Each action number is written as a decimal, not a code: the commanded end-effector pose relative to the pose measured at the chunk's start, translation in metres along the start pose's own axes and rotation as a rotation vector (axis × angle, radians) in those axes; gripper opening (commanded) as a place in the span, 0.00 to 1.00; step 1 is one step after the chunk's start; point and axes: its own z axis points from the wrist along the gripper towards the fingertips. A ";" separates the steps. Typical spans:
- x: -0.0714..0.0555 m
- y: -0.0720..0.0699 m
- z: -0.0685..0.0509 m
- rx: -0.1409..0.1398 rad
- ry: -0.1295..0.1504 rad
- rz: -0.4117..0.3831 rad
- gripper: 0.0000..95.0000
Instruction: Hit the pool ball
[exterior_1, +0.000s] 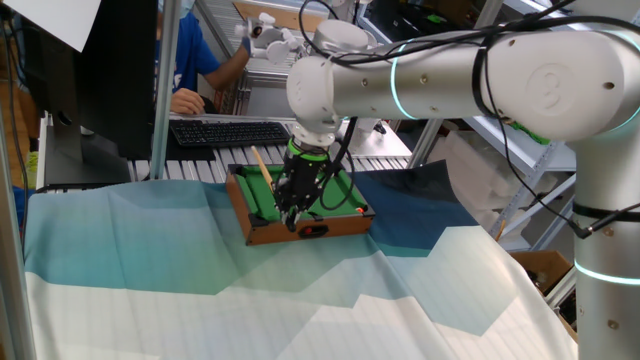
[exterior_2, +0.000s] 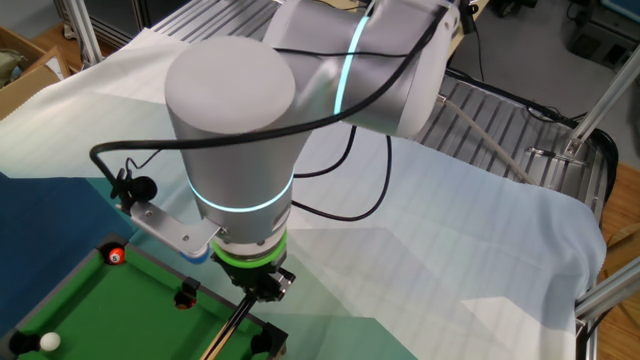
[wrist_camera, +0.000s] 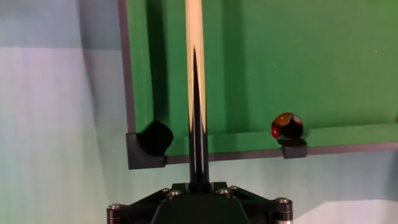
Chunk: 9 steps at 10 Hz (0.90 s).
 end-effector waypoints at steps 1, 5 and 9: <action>-0.001 0.001 0.003 0.003 0.001 0.001 0.00; -0.002 -0.002 0.008 0.003 0.006 -0.019 0.00; -0.002 -0.006 0.013 0.027 0.001 -0.035 0.00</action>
